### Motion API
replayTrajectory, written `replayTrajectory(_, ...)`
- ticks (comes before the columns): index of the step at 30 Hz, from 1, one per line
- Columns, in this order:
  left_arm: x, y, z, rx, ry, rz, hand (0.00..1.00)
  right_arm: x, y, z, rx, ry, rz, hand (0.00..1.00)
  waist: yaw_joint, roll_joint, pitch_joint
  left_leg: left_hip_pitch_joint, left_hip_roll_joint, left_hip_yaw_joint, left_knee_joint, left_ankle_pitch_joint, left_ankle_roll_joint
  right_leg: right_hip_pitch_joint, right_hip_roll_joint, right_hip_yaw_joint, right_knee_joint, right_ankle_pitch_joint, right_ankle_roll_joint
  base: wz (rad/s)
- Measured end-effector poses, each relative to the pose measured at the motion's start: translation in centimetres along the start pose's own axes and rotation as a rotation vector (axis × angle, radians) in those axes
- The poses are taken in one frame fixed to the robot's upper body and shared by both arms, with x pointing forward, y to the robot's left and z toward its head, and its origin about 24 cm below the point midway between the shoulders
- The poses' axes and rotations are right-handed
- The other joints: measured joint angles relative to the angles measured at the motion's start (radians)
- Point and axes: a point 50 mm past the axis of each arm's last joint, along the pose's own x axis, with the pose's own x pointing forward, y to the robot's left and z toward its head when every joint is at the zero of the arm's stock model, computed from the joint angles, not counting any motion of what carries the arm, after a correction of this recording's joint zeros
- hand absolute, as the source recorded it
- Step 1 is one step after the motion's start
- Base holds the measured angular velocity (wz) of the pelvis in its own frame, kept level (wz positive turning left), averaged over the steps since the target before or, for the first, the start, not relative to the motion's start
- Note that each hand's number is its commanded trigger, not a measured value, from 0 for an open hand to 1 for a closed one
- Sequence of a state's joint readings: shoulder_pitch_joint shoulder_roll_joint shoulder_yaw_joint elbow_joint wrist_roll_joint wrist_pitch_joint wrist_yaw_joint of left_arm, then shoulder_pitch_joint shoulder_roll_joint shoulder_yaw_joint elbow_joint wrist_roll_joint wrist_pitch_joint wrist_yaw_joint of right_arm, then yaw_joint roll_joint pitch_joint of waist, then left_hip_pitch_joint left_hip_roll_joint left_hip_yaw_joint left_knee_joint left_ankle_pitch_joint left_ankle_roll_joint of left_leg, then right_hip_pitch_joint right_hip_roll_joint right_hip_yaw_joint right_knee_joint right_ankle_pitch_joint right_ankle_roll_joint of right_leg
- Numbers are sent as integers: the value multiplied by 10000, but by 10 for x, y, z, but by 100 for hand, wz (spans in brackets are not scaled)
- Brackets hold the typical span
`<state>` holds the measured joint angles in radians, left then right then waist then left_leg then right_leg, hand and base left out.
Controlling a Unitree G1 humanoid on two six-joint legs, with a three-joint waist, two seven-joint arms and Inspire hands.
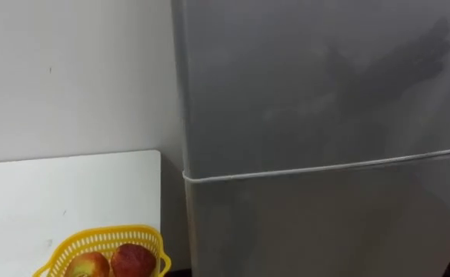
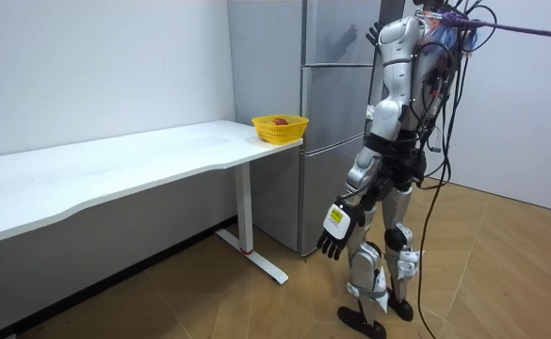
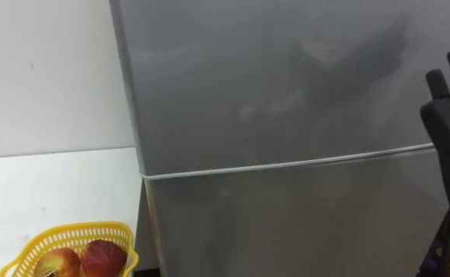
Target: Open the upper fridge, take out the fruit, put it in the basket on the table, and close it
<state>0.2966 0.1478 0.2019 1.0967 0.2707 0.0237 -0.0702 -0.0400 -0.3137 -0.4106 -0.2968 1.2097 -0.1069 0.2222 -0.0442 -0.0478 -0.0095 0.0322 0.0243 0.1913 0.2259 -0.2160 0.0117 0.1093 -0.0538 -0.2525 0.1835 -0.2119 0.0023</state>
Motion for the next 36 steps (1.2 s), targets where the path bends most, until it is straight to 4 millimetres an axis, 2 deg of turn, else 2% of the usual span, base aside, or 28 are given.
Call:
replayTrajectory(11,0,0,-1,-10,128,-3,0,0,2,-3,174,239,65,0,-23,-41,-6,14,-6,-26,28,0,0,74,-13,-41,-43,0,1,0)
replayTrajectory(15,0,0,0,45,141,7,0,0,2,-4,171,247,23,0,-60,-58,-10,-42,-8,-49,102,-2,0,99,-26,-235,-138,1,2,10)
replayTrajectory(22,0,2,1,148,126,154,0,0,-3,-4,-212,420,-626,0,-82,-59,-3,-57,-6,-86,122,-2,0,74,-26,-245,-161,0,2,1)
replayTrajectory(23,0,3,1,153,124,203,0,0,-3,-4,-418,467,-687,0,-82,-20,-25,-55,-5,-67,122,-2,-1,71,-25,-245,-161,0,2,0)
replayTrajectory(26,0,5,1,187,121,255,0,-1,-4,-5,-1196,628,-724,0,-87,-46,-10,-49,-4,-57,122,-2,-1,65,-27,-241,-155,0,2,0)
replayTrajectory(27,0,6,2,194,110,266,0,-1,-4,-6,-1432,677,-726,0,-83,-93,18,-45,-4,-57,121,-2,-1,65,-26,-235,-149,0,2,0)
replayTrajectory(28,0,8,2,211,74,307,0,-1,-5,-7,-1860,799,-786,0,-87,-58,-10,-36,-2,-55,121,-1,-1,67,-25,-228,-140,1,2,0)
replayTrajectory(31,0,10,5,227,22,386,0,-2,-8,-10,-3286,1299,-907,0,-115,-165,22,-29,-2,-51,127,-1,-1,133,-36,-279,-103,2,2,0)
replayTrajectory(36,0,10,4,220,34,384,0,-4,-16,-13,-5116,1849,-1217,0,-177,-249,12,-34,15,-33,111,-5,2,176,-44,-354,-66,5,5,1)
